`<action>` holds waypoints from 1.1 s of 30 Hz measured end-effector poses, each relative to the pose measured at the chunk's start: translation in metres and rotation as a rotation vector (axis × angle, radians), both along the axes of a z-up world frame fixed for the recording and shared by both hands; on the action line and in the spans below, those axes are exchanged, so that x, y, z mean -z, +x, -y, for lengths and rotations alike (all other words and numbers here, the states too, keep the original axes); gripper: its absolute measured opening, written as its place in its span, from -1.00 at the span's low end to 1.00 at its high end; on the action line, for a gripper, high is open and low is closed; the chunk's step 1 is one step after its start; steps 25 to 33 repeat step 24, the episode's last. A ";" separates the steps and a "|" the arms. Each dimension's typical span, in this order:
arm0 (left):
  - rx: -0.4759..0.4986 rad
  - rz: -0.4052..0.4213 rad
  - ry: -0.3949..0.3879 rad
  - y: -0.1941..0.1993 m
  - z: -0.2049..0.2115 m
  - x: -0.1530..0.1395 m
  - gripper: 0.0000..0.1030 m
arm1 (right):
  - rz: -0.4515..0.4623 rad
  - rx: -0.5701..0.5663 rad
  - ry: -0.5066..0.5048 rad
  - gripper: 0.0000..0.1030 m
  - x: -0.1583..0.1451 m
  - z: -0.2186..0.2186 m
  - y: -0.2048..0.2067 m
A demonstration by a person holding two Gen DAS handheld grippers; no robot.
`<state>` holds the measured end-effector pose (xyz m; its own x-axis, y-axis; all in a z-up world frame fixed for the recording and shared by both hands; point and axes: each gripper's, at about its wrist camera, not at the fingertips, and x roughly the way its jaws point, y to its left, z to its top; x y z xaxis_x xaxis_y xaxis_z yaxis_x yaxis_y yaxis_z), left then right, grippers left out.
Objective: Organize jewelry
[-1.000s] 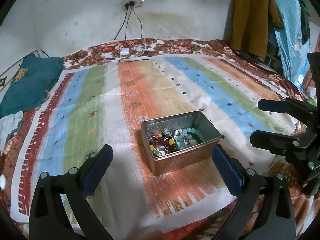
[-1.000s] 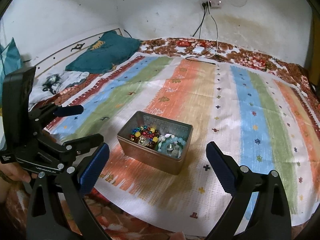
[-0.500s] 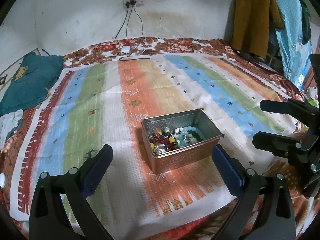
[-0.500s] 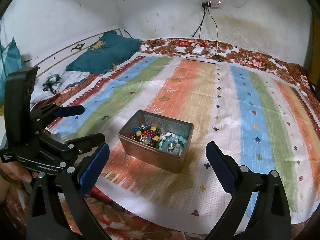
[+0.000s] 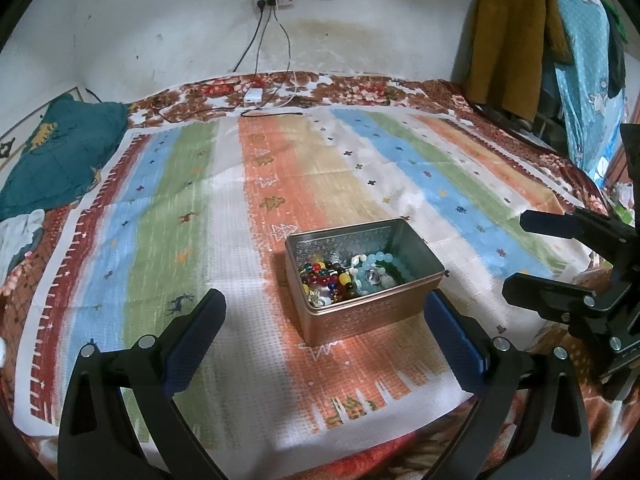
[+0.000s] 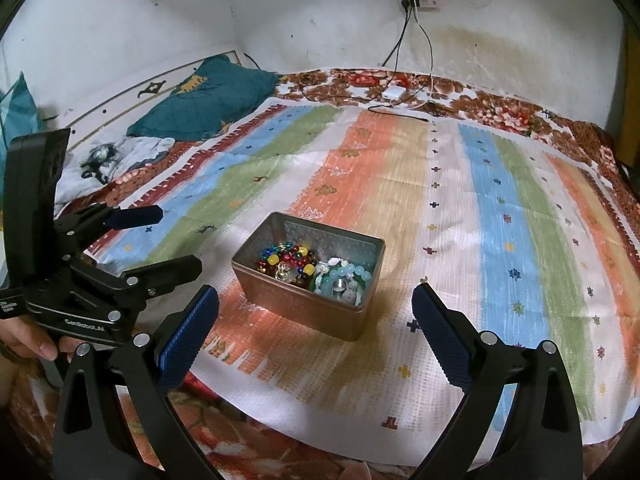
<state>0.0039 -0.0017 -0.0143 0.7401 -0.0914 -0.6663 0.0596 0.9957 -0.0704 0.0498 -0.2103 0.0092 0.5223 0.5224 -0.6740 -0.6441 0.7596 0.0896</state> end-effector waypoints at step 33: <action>0.020 -0.033 0.019 0.003 0.010 0.003 0.89 | 0.003 0.005 -0.018 0.90 0.004 0.000 0.002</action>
